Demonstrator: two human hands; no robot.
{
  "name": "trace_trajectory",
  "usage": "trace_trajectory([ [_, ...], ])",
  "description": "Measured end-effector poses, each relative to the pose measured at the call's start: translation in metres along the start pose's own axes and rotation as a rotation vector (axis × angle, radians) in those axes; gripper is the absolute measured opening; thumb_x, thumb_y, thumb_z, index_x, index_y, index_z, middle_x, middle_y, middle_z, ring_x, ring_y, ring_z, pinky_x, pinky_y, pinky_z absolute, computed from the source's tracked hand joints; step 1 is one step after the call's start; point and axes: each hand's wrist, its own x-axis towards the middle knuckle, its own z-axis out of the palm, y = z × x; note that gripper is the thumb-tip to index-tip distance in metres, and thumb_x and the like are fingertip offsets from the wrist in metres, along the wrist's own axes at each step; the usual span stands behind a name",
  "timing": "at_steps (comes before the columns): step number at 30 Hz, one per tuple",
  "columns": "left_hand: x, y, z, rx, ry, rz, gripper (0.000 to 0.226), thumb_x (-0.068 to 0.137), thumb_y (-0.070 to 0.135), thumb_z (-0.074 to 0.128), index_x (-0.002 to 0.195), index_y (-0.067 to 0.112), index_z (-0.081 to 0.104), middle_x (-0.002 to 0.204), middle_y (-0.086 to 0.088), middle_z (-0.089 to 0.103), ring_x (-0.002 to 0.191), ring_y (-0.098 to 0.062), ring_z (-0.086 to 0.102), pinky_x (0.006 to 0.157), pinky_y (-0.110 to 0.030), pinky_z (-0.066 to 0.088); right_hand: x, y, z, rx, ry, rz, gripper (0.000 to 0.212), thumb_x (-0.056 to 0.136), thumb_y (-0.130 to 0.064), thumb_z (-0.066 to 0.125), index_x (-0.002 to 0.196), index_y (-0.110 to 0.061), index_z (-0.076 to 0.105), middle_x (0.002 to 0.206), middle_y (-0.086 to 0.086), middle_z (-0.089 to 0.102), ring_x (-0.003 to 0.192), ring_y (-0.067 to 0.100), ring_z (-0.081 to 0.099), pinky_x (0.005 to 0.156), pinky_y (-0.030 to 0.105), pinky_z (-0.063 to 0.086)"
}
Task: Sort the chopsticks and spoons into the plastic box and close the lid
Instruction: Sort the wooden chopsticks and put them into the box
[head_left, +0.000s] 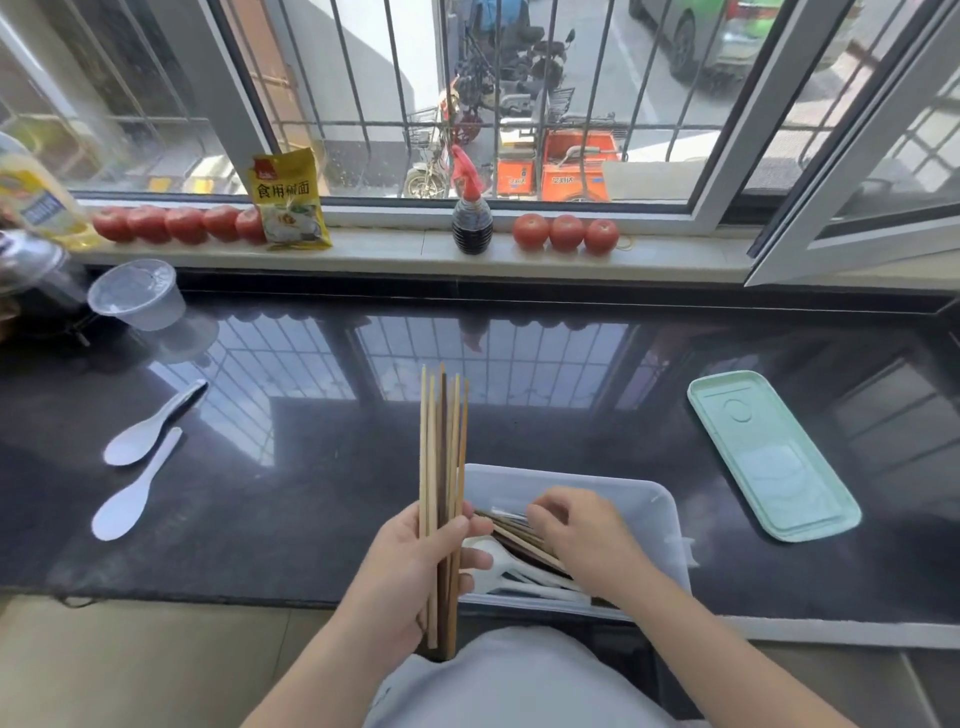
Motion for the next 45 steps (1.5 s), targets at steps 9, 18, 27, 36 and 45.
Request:
trace_trajectory([
  [9, -0.002, 0.0, 0.026, 0.135, -0.142, -0.007, 0.014, 0.098, 0.011, 0.063, 0.105, 0.004, 0.073, 0.099, -0.022, 0.077, 0.077, -0.025, 0.072, 0.063, -0.032, 0.059, -0.026, -0.044, -0.004, 0.778, -0.06, 0.049, 0.022, 0.099, -0.015, 0.062, 0.08, -0.007, 0.07, 0.069, 0.004, 0.066, 0.066, 0.016, 0.061, 0.064, 0.028, 0.051],
  [18, 0.016, 0.0, -0.008, -0.013, 0.284, 0.037, 0.014, 0.101, 0.006, 0.057, 0.108, 0.0, 0.068, 0.078, -0.012, 0.067, 0.055, -0.019, 0.055, 0.042, -0.025, 0.04, 0.006, 0.01, -0.063, -0.329, 0.193, -0.287, 0.015, 0.099, -0.032, 0.059, 0.091, -0.023, 0.068, 0.085, -0.007, 0.066, 0.083, 0.017, 0.062, 0.071, 0.033, 0.048],
  [27, 0.016, 0.001, -0.002, -0.03, 0.226, 0.023, 0.017, 0.104, 0.001, 0.049, 0.111, 0.003, 0.063, 0.08, -0.014, 0.072, 0.051, -0.017, 0.049, 0.045, -0.027, 0.036, 0.04, 0.033, 0.025, -1.005, -0.24, -0.173, 0.012, 0.091, -0.017, 0.057, 0.093, -0.015, 0.068, 0.091, 0.007, 0.068, 0.074, 0.032, 0.056, 0.063, 0.033, 0.039],
  [36, 0.011, -0.004, 0.009, 0.071, -0.061, -0.022, 0.013, 0.101, 0.006, 0.056, 0.107, -0.003, 0.064, 0.096, -0.022, 0.077, 0.05, -0.02, 0.057, 0.044, -0.024, 0.038, 0.004, -0.011, -0.011, 0.351, -0.203, 0.028, 0.022, 0.097, -0.037, 0.061, 0.092, -0.02, 0.074, 0.08, -0.003, 0.07, 0.071, 0.01, 0.059, 0.074, 0.036, 0.052],
  [45, 0.009, -0.005, 0.02, 0.053, -0.099, -0.049, 0.015, 0.104, 0.009, 0.054, 0.108, -0.002, 0.064, 0.099, -0.022, 0.076, 0.063, -0.027, 0.069, 0.046, -0.03, 0.053, -0.017, -0.038, -0.024, 0.957, 0.195, 0.095, 0.028, 0.105, -0.022, 0.052, 0.087, -0.005, 0.064, 0.079, 0.012, 0.071, 0.07, 0.02, 0.07, 0.067, 0.03, 0.057],
])
